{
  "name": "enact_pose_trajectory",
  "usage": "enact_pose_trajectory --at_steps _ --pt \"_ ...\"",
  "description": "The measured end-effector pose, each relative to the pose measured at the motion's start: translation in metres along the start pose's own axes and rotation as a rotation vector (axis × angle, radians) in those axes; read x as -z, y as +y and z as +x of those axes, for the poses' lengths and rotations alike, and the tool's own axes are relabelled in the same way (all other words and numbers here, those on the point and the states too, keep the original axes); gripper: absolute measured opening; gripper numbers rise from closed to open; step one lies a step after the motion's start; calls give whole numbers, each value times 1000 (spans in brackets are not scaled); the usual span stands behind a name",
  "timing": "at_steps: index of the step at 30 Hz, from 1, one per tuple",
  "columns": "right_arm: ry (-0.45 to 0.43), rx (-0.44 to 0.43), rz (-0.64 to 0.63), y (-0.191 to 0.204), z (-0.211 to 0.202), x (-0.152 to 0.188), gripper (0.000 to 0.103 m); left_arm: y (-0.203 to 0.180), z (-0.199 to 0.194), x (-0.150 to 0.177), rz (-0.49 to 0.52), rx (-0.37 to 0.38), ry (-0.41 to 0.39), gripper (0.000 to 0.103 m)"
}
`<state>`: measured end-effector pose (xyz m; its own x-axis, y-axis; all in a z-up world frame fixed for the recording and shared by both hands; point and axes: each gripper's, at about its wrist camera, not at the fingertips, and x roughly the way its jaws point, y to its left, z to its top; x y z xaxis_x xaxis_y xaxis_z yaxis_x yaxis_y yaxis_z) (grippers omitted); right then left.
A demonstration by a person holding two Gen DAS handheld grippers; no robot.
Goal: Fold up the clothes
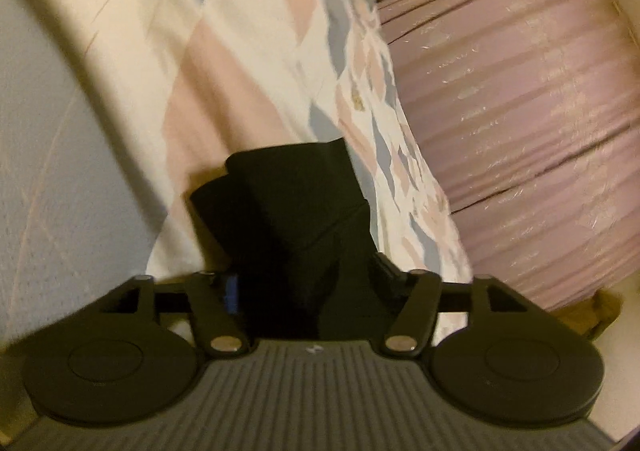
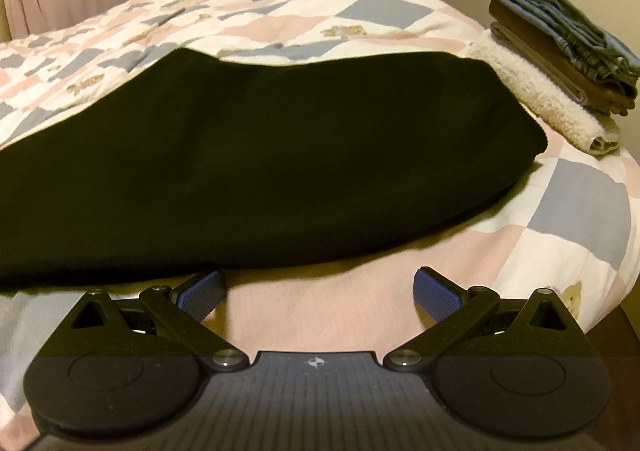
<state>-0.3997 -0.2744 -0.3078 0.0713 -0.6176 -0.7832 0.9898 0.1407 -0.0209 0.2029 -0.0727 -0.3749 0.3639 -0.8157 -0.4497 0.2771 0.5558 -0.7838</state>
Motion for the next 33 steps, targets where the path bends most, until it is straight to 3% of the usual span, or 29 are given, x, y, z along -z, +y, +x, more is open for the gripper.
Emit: enact_pose_trajectory --at_steps 3,4,5,7,9,15,20,23,26,28,29,31,33 --pt "-2 -2 9 -3 1 -1 103 -7 2 7 66 -32 8 62" --pt "-3 -3 12 -4 1 -1 103 -9 1 8 74 -40 7 54" --pt "-3 -6 15 -4 1 -1 103 -11 0 8 81 -49 6 31" --pt "-6 -10 15 -6 0 -1 103 -19 -5 11 109 -54 9 11" --pt "-15 -11 11 -10 -2 0 103 -32 -10 17 162 -53 9 9" --pt "-69 8 66 -42 -14 -1 103 -145 -37 78 646 33 -23 9" --pt "-129 25 158 -81 -27 -4 103 -230 -45 203 1078 160 31 12" --pt "-159 -11 223 -101 -34 -5 103 -239 -37 264 1209 184 115 19" --pt "-182 -128 312 -116 -38 -7 103 -240 -29 320 1313 192 210 18" --pt "-200 -254 384 -125 -40 -8 103 -241 -28 349 1369 212 263 23" --pt "-204 -333 427 -128 -39 -8 103 -240 -37 349 1369 252 269 34" --pt "-185 -520 532 -130 -27 -12 103 -241 -57 343 1346 360 293 48" --pt "-133 -676 614 -123 -11 -17 103 -243 -74 334 1334 463 293 50"
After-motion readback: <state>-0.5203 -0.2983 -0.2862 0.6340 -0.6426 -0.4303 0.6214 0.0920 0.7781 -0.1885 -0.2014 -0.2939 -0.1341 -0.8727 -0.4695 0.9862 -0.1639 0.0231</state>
